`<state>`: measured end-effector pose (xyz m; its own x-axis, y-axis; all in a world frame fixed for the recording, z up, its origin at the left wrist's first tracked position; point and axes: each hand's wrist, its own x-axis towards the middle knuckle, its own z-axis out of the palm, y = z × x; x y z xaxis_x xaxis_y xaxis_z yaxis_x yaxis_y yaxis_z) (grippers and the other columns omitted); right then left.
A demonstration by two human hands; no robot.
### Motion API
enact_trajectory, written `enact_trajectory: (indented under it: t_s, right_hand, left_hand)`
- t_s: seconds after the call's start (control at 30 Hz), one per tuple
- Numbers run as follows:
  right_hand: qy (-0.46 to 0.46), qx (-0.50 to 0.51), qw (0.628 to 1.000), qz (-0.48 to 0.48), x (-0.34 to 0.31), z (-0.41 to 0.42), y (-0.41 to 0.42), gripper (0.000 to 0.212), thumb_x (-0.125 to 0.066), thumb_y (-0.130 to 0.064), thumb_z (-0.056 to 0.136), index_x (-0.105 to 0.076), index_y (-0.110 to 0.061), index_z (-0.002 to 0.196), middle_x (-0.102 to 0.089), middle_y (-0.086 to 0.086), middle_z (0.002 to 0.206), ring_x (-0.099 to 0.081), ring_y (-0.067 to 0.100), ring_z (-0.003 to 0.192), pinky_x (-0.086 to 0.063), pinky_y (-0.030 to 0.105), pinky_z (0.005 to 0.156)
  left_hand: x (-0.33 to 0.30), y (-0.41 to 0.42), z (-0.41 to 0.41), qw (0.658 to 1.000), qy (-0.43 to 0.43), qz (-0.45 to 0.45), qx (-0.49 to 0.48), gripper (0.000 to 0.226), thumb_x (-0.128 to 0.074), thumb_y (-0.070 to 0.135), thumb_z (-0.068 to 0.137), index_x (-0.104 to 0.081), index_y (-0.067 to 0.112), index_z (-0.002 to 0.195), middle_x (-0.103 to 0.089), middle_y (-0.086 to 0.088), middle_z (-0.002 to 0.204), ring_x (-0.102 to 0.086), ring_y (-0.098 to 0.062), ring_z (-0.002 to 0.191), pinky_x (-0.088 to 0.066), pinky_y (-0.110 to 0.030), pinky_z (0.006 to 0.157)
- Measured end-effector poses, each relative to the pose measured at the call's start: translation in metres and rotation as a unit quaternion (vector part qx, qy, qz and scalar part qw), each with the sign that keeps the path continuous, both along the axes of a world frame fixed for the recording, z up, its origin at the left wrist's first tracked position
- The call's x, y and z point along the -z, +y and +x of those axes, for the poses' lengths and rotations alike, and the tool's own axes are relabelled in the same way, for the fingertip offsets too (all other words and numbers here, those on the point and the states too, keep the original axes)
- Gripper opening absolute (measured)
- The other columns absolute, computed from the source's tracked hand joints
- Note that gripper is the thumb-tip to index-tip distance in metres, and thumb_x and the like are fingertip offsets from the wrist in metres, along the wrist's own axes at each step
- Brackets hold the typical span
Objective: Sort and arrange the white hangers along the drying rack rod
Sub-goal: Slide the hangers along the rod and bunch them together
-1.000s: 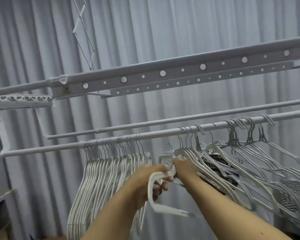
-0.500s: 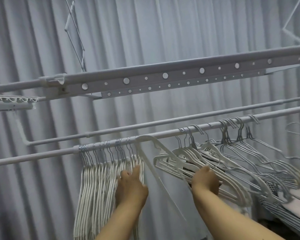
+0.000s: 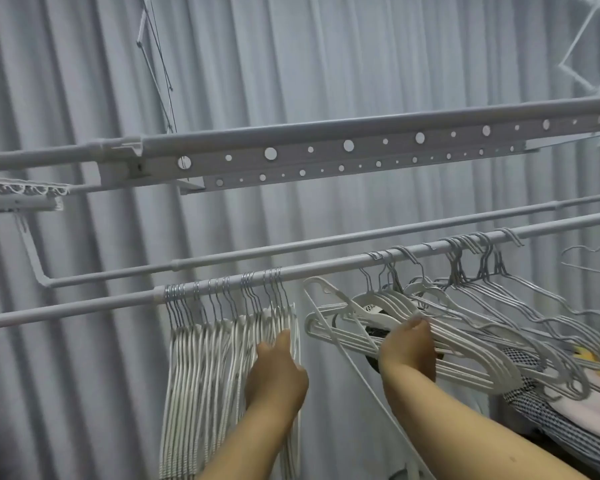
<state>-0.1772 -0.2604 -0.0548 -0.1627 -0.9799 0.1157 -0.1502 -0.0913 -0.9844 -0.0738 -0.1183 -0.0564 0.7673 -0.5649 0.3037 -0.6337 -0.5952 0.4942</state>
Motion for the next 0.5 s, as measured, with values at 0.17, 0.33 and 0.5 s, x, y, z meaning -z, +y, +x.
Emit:
enact_trajectory:
  t_s: [0.17,0.33,0.5]
  right_hand:
    - [0.025,-0.152,0.987,-0.038,-0.030,0.033,0.006,0.025,-0.030,-0.018,0.101,-0.051,-0.009,0.110,-0.061,0.017,0.110,-0.053,0.032,0.092,-0.034,0.034,0.074]
    - [0.016,-0.276,0.960,-0.040,-0.041,0.070,0.007,0.027,-0.040,0.000,0.090,-0.046,-0.011,0.114,-0.058,0.016,0.104,-0.058,0.033,0.095,-0.046,0.040,0.081]
    - [0.024,-0.349,0.937,-0.025,-0.039,0.093,0.013,0.036,-0.051,-0.003,0.086,-0.052,-0.015,0.120,-0.058,0.009,0.107,-0.061,0.030,0.104,-0.052,0.040,0.091]
  left_hand:
    - [-0.002,0.001,-0.003,1.000,0.000,0.000,0.010,0.059,-0.045,0.023,0.090,-0.029,0.036,0.146,-0.035,-0.005,0.145,-0.059,-0.028,0.108,-0.044,-0.030,0.080]
    - [-0.006,0.005,-0.006,1.000,-0.015,0.016,0.010,0.058,-0.043,0.029,0.092,-0.025,0.036,0.147,-0.037,-0.004,0.141,-0.057,-0.026,0.109,-0.037,-0.028,0.074]
    - [-0.007,0.009,-0.008,0.999,-0.036,0.029,0.004,0.055,-0.041,0.032,0.092,-0.029,0.028,0.146,-0.039,-0.007,0.138,-0.045,-0.027,0.123,-0.042,-0.035,0.089]
